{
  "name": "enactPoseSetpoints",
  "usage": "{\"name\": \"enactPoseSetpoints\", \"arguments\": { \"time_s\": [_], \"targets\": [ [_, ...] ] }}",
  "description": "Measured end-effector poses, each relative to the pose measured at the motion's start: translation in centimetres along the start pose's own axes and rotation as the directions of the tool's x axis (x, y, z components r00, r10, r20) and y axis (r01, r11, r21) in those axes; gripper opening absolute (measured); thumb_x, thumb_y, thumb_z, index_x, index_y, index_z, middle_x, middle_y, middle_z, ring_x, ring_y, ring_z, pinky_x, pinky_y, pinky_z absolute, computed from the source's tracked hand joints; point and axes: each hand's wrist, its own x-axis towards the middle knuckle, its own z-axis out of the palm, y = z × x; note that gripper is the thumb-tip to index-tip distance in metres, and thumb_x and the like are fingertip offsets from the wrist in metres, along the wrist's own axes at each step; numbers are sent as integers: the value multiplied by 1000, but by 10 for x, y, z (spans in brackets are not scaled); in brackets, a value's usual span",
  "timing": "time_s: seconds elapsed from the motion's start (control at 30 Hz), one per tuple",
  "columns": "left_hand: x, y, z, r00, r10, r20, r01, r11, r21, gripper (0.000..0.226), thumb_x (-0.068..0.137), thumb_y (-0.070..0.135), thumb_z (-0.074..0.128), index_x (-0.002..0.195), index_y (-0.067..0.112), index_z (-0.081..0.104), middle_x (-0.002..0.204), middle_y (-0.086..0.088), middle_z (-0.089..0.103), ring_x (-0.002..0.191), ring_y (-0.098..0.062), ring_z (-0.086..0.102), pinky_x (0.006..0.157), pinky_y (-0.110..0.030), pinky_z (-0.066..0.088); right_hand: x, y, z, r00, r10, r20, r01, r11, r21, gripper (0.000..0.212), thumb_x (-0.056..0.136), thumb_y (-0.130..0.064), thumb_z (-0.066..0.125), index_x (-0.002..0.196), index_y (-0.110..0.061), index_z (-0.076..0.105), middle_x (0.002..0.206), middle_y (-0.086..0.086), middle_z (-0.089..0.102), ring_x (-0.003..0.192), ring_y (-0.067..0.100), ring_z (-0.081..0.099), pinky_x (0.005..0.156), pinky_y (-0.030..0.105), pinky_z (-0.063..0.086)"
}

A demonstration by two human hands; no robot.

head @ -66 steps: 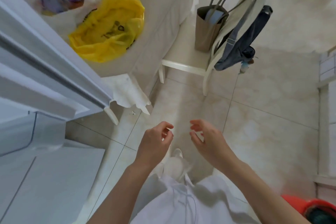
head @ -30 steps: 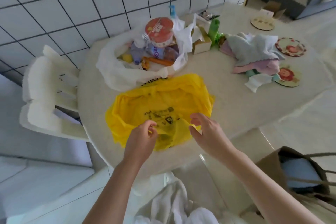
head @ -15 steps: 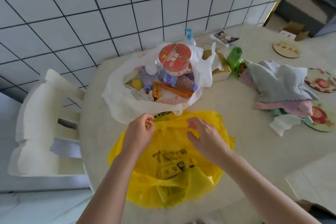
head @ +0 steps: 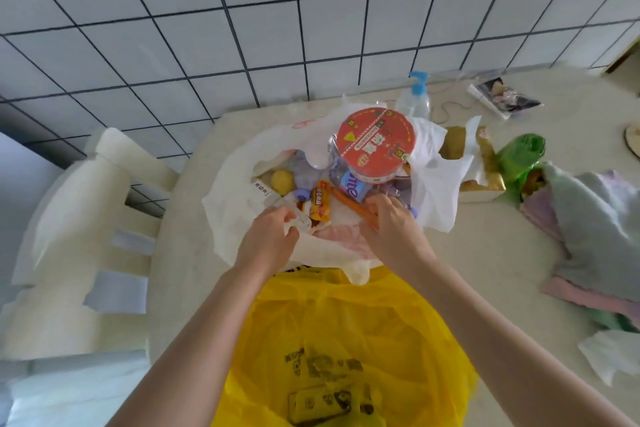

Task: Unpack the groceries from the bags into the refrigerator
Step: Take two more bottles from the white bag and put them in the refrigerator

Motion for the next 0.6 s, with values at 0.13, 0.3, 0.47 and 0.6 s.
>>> {"name": "enactPoseSetpoints", "arguments": {
  "time_s": [0.13,0.3,0.47,0.6],
  "targets": [
    [19,-3,22,998,-65,6,64,989,133,38,93,19,54,131,12,50,134,-8,48,119,-28,48,94,-41,47,30,23,13,994,107,-1,-107,991,-82,49,91,-20,54,137,-11,40,133,13,48,120,32,48,99,41,44],
    [40,4,48,995,-86,58,49,884,465,46,94,29,50,137,16,39,141,-6,41,130,-29,35,98,-36,41,50,34,17,986,163,22,-151,953,-261,43,93,-15,50,133,-7,36,129,14,40,119,31,45,91,41,48],
    [57,3,57,989,-146,22,100,775,624,50,98,48,38,140,22,39,146,-2,37,131,-35,34,101,-38,33,63,40,21,977,205,58,-169,912,-374,48,93,-18,51,135,-8,30,128,15,42,113,31,50,87,39,49],
    [67,-2,61,952,-302,56,204,758,619,60,94,59,37,146,32,25,158,0,16,121,-40,47,99,-42,33,63,47,29,956,276,98,-197,853,-483,76,92,-29,56,149,-13,9,130,19,44,112,36,53,88,41,49]
  ]
}}
